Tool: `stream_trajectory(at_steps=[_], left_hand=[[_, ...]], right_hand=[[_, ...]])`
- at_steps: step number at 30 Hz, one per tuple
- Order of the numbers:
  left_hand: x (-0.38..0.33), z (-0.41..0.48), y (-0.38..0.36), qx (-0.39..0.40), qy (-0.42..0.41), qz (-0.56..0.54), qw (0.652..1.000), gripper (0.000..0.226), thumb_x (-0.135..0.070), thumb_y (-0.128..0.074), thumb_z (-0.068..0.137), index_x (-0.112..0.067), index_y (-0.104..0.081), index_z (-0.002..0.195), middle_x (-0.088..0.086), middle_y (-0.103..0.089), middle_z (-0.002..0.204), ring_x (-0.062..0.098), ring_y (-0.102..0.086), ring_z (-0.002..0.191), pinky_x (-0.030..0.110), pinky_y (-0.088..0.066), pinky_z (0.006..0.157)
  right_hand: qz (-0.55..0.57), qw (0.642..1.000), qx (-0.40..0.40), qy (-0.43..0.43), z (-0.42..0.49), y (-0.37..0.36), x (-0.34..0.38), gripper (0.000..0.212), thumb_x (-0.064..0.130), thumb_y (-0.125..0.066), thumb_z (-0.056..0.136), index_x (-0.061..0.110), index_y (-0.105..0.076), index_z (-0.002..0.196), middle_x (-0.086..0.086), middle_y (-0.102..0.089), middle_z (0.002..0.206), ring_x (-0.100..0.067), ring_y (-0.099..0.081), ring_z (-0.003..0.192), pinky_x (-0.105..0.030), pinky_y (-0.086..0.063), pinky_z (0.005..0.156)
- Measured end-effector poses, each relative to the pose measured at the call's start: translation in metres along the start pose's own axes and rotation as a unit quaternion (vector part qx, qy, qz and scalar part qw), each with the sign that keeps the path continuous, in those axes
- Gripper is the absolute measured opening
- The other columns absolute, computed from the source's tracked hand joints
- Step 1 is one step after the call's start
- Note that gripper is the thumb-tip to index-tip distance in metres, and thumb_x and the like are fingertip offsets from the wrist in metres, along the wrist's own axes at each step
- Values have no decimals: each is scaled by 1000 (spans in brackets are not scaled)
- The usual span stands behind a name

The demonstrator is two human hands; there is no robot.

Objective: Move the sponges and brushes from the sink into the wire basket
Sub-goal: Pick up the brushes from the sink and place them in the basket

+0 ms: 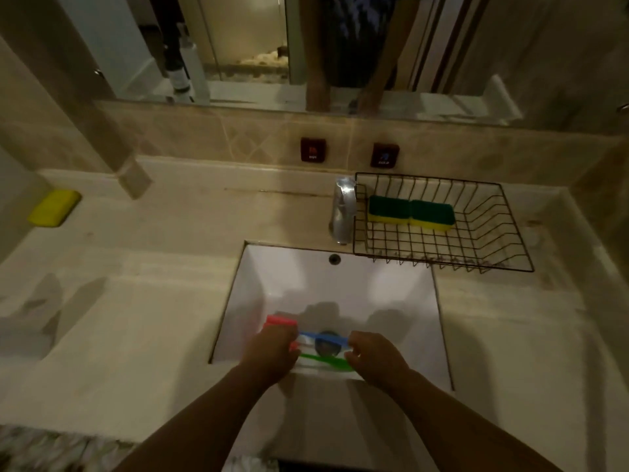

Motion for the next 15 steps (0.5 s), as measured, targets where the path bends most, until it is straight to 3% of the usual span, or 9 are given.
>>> stream_trajectory(at_steps=[3,5,9,15], left_hand=[[20,21,-11,57,23,-49,997,27,-22,-56,95,-10,-64,117,12,-68,116,29,-66,105,45,-55,93],[25,34,-18,76,3,-46,996,22,-18,-54,95,-5,-64,109,19,-68,111,37,-66,101,49,-56,91],[30,55,-27,75,-42,15,996,14,-14,-60,82,-9,-68,92,12,-67,104,29,-59,101,36,-46,88],[56,65,-58,154,-65,117,979,32,-29,-58,88,-14,-61,116,11,-59,125,32,-54,115,44,-51,92]], right_hand=[[24,999,8,-37,13,-12,-1,28,29,-55,90,15,-61,114,-11,-66,115,-28,-59,107,-33,-45,85],[29,998,20,-52,21,-22,-3,29,29,-56,91,15,-61,116,-10,-65,117,-27,-57,109,-32,-43,87],[42,996,33,-71,39,-37,-6,37,29,-60,90,13,-56,123,-11,-61,121,-26,-55,113,-32,-41,91],[53,996,26,-65,64,-51,-3,37,25,-68,84,14,-64,119,-16,-58,113,-33,-55,107,-39,-47,89]])
Point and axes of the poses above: each hand's wrist, its own z-axis towards the middle knuckle, its own y-axis out of the back of the hand, x = y × z, the point moved 6 cm from there along z, towards the middle knuckle
